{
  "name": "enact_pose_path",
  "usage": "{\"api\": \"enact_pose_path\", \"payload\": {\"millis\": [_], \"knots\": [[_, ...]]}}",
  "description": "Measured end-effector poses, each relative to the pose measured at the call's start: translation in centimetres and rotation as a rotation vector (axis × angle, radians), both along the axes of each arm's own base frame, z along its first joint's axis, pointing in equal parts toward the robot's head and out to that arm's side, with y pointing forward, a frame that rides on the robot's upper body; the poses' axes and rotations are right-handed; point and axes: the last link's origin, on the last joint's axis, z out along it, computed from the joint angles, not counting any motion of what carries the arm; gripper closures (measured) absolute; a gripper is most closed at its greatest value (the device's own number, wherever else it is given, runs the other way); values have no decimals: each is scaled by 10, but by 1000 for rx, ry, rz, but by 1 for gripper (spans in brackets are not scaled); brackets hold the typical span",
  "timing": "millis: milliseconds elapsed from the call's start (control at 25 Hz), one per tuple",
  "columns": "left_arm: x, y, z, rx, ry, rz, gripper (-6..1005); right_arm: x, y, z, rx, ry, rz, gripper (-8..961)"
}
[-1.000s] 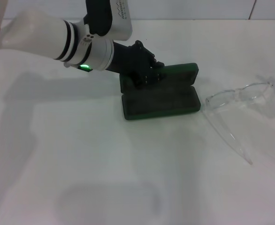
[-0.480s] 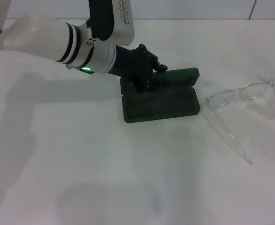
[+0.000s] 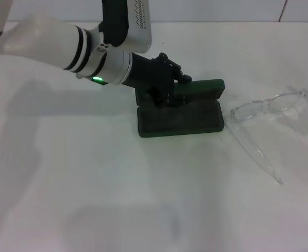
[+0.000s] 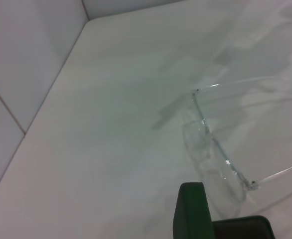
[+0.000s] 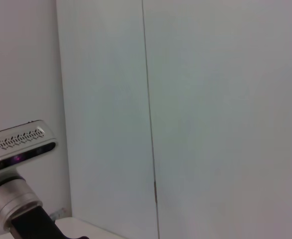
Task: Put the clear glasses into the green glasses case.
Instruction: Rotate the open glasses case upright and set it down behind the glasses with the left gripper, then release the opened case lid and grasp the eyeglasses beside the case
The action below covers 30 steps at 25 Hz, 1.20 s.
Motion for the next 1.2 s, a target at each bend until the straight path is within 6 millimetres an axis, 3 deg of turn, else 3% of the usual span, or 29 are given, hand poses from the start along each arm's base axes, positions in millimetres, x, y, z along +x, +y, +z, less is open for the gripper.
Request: {"api": "enact_pose_path", "payload": {"millis": [560, 680, 840, 1000, 1120, 1200], "knots": [[7, 2, 26, -11, -87, 13, 587, -1, -2, -2, -12, 1, 11, 182], [15, 6, 43, 20, -193, 4, 587, -1, -2, -3, -17, -5, 8, 184], [19, 13, 91, 143, -433, 7, 588, -1, 3, -3, -25, -27, 6, 186], [0, 9, 137, 273, -657, 45, 588, -4, 6, 1, -38, -47, 21, 188], [-27, 0, 152, 342, -714, 97, 583, -7, 8, 2, -50, -68, 36, 189], [-51, -12, 162, 394, -736, 137, 654, -12, 11, 1, -70, -84, 50, 190]]}}
